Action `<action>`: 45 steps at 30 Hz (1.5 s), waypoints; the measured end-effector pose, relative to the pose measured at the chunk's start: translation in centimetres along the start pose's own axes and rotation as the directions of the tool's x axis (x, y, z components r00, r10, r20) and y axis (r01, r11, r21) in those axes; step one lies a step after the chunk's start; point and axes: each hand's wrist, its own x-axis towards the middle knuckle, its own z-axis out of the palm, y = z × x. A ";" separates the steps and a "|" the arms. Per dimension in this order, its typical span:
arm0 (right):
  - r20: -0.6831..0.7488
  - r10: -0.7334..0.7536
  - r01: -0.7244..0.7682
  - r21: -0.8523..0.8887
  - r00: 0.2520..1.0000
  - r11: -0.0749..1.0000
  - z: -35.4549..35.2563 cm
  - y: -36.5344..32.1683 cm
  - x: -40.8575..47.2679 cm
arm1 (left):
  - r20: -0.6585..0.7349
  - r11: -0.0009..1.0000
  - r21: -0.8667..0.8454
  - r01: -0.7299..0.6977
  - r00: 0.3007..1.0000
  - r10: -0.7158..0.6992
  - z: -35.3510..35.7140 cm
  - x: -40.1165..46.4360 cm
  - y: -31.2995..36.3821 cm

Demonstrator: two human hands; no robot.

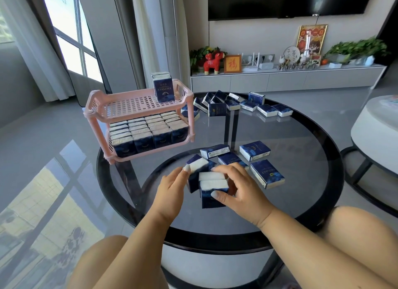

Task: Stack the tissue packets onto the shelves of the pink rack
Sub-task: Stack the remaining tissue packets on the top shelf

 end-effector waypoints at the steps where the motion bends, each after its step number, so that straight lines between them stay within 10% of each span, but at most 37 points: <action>1: 0.003 0.021 -0.021 0.017 1.000 1.000 0.0 0.0 0.0 | 0.013 1.000 0.025 0.002 1.000 -0.002 -0.1 0.1 -0.1; 10: 0.035 0.096 -0.095 -0.035 0.995 0.995 0.0 -0.2 0.0 | 0.214 0.981 -0.192 -0.019 0.975 0.061 -0.6 -0.1 -0.2; 16: 0.068 0.006 0.003 -0.137 0.998 0.991 0.3 -0.2 -0.1 | 0.251 0.988 0.070 -0.136 0.961 0.114 -0.3 0.1 -1.0; 28: 0.227 -0.014 0.080 -0.282 0.974 0.956 0.5 0.0 -0.1 | 0.145 0.979 0.115 -0.167 0.978 0.150 0.9 -0.5 -0.5; 45: -0.036 0.046 -0.049 -0.093 0.998 0.995 0.2 0.3 -0.1 | -0.092 0.970 0.116 -0.213 0.970 0.224 -6.0 5.4 5.9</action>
